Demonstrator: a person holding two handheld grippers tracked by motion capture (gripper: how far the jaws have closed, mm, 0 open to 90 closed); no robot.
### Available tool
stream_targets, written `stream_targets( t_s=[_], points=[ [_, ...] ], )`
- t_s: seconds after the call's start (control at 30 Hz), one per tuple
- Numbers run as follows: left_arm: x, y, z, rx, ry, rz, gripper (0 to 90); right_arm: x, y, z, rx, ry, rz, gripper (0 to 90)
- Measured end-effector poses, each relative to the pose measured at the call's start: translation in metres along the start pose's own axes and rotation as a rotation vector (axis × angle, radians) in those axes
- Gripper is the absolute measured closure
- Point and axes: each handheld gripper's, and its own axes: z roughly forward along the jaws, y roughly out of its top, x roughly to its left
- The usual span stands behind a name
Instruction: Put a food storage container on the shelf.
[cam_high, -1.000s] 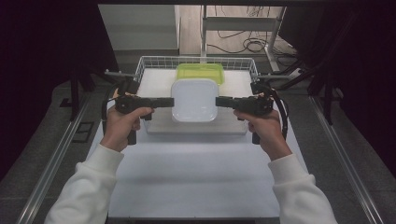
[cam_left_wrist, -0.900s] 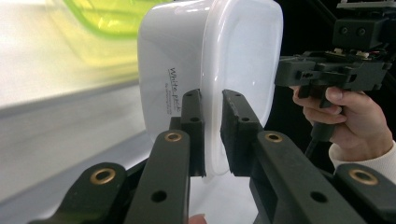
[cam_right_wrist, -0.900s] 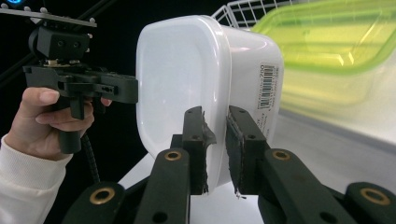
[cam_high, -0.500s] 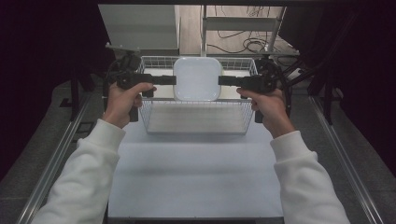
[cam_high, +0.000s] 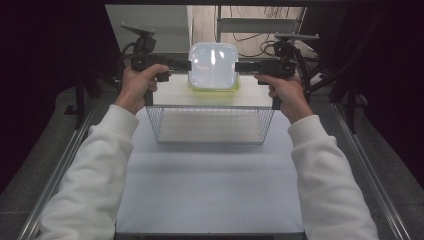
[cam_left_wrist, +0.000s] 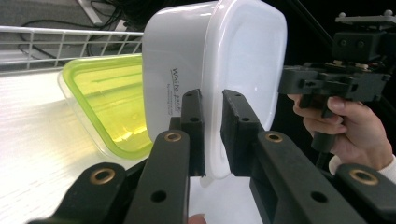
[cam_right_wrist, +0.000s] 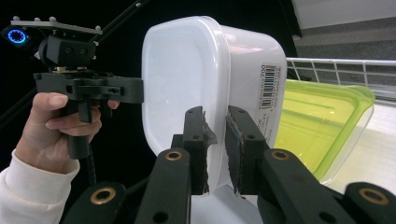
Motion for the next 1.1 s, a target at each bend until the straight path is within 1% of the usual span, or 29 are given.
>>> stream_targets(
  t_s=[0.17, 0.23, 0.43, 0.47, 0.53, 0.63, 0.77, 0.9, 1.03, 1.1],
  points=[
    [0.013, 0.004, 0.008, 0.021, -0.004, -0.045, 79.1, -0.007, 0.006, 0.005, 0.01, 0.01, 0.033, 78.5],
    [0.017, 0.004, 0.011, 0.035, 0.001, -0.06, 78.9, -0.011, 0.007, 0.007, 0.011, 0.014, 0.052, 78.9],
    [0.026, 0.007, 0.019, 0.053, 0.018, -0.095, 78.7, -0.022, 0.009, 0.016, 0.026, -0.002, 0.091, 79.0],
    [0.027, 0.007, 0.019, 0.047, 0.01, -0.105, 78.7, -0.023, 0.009, 0.017, 0.027, -0.006, 0.096, 78.8],
    [0.028, 0.008, 0.019, 0.047, 0.01, -0.11, 78.8, -0.026, 0.009, 0.018, 0.026, -0.003, 0.108, 78.8],
    [0.03, 0.011, 0.021, 0.047, -0.003, -0.132, 79.0, -0.03, 0.01, 0.019, 0.028, -0.008, 0.129, 78.4],
    [0.032, 0.015, 0.023, 0.053, -0.005, -0.147, 79.2, -0.033, 0.014, 0.022, 0.047, -0.03, 0.159, 77.2],
    [0.037, 0.018, 0.026, 0.042, -0.017, -0.186, 78.7, -0.038, 0.017, 0.025, 0.05, -0.038, 0.201, 75.4],
    [0.043, 0.021, 0.031, 0.025, -0.026, -0.237, 77.0, -0.044, 0.019, 0.03, 0.052, -0.048, 0.243, 72.8],
    [0.046, 0.022, 0.033, 0.017, -0.031, -0.254, 76.3, -0.047, 0.02, 0.032, 0.047, -0.044, 0.268, 71.9]
  ],
)
